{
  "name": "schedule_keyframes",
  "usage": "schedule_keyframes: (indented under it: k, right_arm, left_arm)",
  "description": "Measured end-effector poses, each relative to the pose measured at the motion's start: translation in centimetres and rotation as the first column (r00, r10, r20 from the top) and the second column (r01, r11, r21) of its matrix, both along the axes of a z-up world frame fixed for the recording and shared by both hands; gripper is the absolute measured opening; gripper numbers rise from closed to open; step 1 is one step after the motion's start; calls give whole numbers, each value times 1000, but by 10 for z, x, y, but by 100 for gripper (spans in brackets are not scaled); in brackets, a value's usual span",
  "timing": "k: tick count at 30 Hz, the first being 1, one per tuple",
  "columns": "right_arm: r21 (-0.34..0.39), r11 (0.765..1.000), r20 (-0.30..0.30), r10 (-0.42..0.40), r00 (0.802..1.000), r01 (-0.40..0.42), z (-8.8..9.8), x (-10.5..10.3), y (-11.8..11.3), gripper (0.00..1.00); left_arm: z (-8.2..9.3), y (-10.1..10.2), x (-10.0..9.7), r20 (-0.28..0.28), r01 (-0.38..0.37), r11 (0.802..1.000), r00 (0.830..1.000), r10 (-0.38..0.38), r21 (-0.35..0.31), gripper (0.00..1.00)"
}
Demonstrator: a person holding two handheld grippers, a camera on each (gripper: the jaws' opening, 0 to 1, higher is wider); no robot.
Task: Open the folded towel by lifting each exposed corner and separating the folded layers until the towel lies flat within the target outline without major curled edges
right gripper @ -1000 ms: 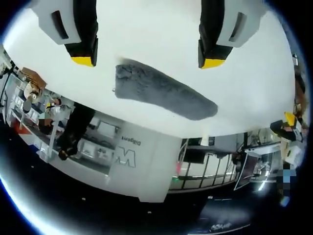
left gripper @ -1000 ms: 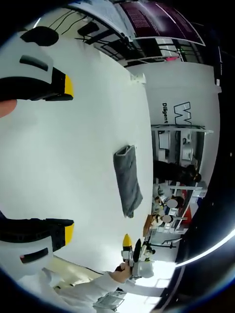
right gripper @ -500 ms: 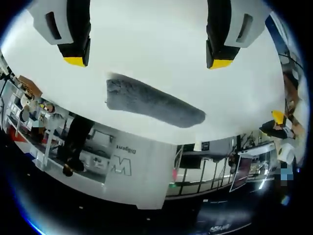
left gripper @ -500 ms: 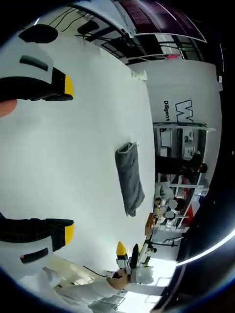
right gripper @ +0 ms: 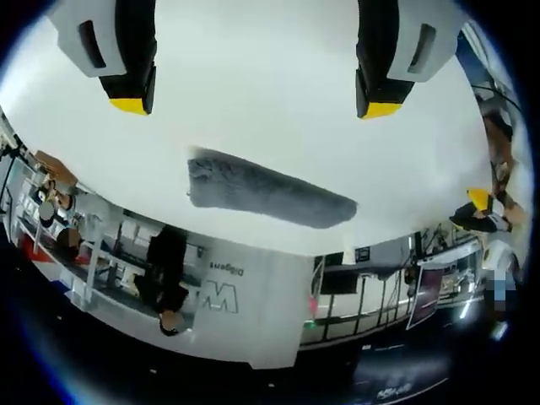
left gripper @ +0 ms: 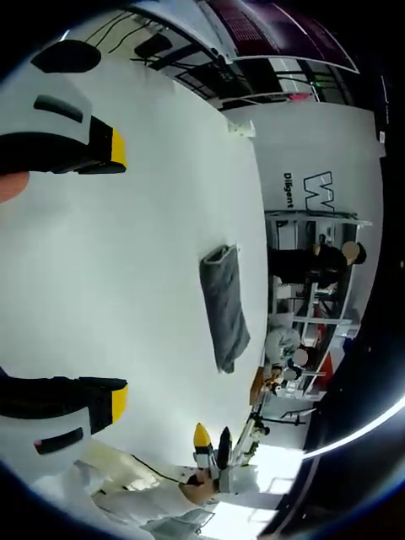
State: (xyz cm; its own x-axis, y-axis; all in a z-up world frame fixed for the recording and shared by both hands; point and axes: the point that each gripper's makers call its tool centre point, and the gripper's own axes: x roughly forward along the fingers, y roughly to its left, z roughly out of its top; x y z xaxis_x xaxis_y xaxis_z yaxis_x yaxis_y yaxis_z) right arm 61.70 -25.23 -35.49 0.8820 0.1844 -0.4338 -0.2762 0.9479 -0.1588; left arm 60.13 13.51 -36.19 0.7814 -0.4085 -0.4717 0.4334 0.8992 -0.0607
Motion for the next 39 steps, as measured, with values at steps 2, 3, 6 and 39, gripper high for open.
schedule_keyframes:
  k: [2,3,6,39]
  right_arm:
    - [6,1000,-16,-16,1000,16,-1,-4,-3,99]
    - [9,1000,-20,-21,1000,21,-2,-6,-4,99]
    - [11,999,-34,-33,999,33,-4,-10,-5,99]
    - [0,1000,-98,1,995,-1,-17,22,-8,93]
  left_arm:
    - [-1,0,0,-1,1,1000,1000,-1,-1,100]
    - [-1,-1,0,-2,2,1000,1000,-2,-1,100]
    - [-2,-2,1,-3,6,1000,1000,-6,0,100]
    - [1,0,-1,4,2,1000,1000,-2,-5,100]
